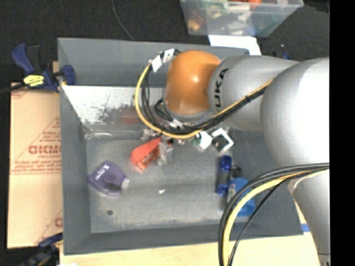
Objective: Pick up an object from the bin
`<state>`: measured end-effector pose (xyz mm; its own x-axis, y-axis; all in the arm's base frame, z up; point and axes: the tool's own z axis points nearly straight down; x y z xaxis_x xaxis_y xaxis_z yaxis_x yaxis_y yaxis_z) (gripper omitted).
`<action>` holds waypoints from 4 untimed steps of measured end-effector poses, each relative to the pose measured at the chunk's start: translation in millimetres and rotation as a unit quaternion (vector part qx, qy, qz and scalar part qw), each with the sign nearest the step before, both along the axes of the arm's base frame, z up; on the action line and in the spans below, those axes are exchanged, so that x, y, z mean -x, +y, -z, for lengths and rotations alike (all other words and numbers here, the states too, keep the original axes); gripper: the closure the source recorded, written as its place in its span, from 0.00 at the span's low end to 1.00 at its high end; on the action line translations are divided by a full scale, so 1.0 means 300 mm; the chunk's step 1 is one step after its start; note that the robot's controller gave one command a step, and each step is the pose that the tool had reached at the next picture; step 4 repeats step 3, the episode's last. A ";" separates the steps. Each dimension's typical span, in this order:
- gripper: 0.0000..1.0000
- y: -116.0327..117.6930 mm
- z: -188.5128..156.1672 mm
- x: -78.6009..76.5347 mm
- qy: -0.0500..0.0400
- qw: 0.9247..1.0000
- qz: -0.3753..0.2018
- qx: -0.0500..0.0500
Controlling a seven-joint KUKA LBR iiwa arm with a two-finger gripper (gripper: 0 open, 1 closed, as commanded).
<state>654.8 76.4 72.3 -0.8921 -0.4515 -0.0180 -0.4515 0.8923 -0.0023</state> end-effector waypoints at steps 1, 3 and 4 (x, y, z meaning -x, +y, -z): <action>1.00 -0.001 -0.009 -0.001 -0.001 1.000 0.000 0.000; 1.00 -0.004 -0.247 0.004 0.002 1.000 0.001 0.000; 1.00 -0.004 -0.247 0.004 0.002 1.000 0.001 0.000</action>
Offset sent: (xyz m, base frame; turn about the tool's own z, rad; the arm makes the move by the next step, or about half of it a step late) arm 0.0000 -0.0001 0.1031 0.0005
